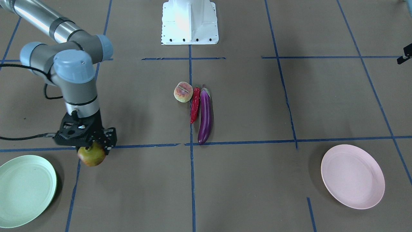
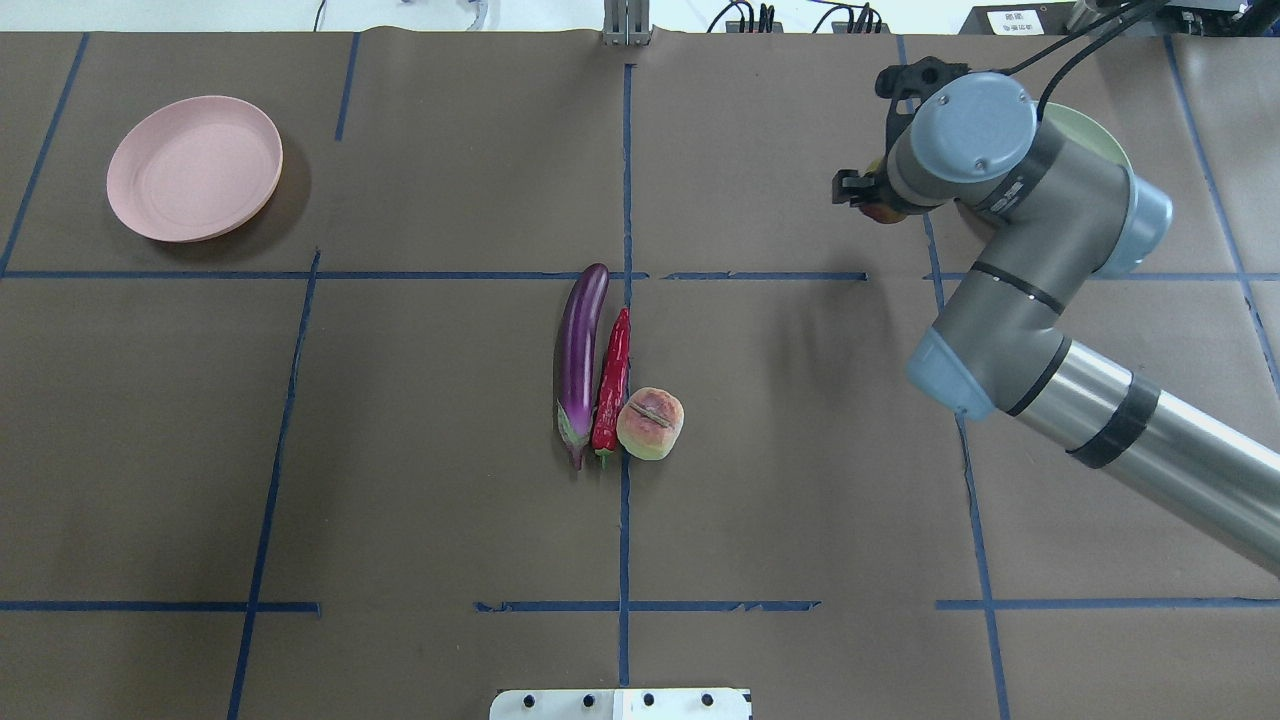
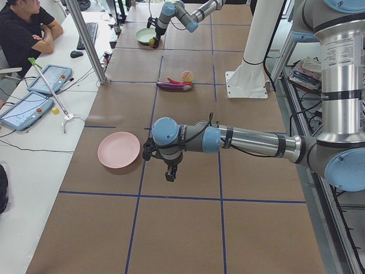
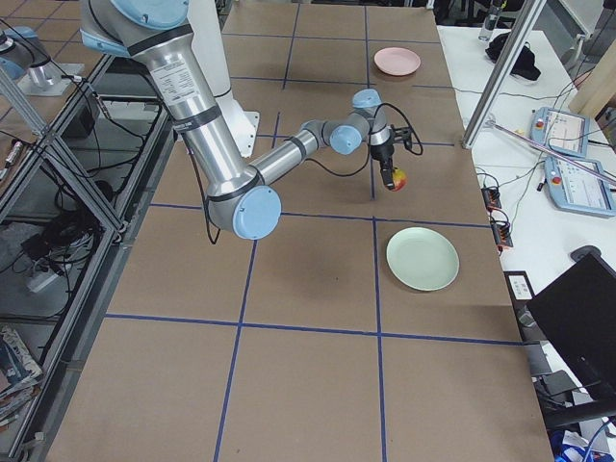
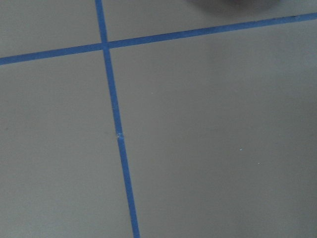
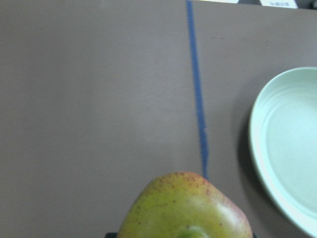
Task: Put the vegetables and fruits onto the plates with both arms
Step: 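Carry the pear to the green plate while the left arm moves in, then grasp the purple eggplant with the left gripper while the right gripper releases the pear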
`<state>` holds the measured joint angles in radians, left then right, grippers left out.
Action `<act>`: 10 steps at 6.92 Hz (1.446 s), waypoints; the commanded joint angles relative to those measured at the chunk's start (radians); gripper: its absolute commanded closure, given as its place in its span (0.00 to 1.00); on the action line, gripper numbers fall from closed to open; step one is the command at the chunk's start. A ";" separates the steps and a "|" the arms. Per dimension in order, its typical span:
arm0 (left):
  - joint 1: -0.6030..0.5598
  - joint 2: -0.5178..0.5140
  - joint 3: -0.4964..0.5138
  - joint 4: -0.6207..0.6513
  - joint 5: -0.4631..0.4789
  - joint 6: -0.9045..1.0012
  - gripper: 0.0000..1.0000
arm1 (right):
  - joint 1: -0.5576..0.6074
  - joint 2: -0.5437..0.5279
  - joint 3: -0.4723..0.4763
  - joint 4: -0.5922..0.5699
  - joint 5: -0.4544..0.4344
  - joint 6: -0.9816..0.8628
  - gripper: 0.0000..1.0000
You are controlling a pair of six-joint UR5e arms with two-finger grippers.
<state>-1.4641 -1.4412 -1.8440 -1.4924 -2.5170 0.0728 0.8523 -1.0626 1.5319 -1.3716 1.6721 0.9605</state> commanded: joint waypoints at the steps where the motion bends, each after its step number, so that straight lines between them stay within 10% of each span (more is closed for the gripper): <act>1: 0.167 -0.097 0.000 -0.169 -0.048 -0.324 0.00 | 0.164 -0.017 -0.115 0.003 0.046 -0.208 1.00; 4: 0.488 -0.412 0.031 -0.347 0.016 -0.874 0.00 | 0.255 -0.016 -0.326 0.013 0.060 -0.347 1.00; 6: 0.745 -0.571 0.104 -0.351 0.323 -1.060 0.00 | 0.254 -0.010 -0.380 0.013 0.061 -0.373 0.88; 7: 0.807 -0.679 0.191 -0.353 0.390 -1.135 0.00 | 0.254 -0.005 -0.375 0.013 0.064 -0.373 0.26; 8: 0.841 -0.729 0.234 -0.356 0.418 -1.186 0.00 | 0.251 -0.002 -0.360 0.013 0.075 -0.394 0.00; 10: 0.892 -0.790 0.294 -0.359 0.484 -1.193 0.03 | 0.266 -0.002 -0.310 0.014 0.174 -0.459 0.00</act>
<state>-0.6036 -2.1907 -1.5882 -1.8494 -2.0666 -1.1084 1.1118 -1.0645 1.1930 -1.3588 1.7948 0.5246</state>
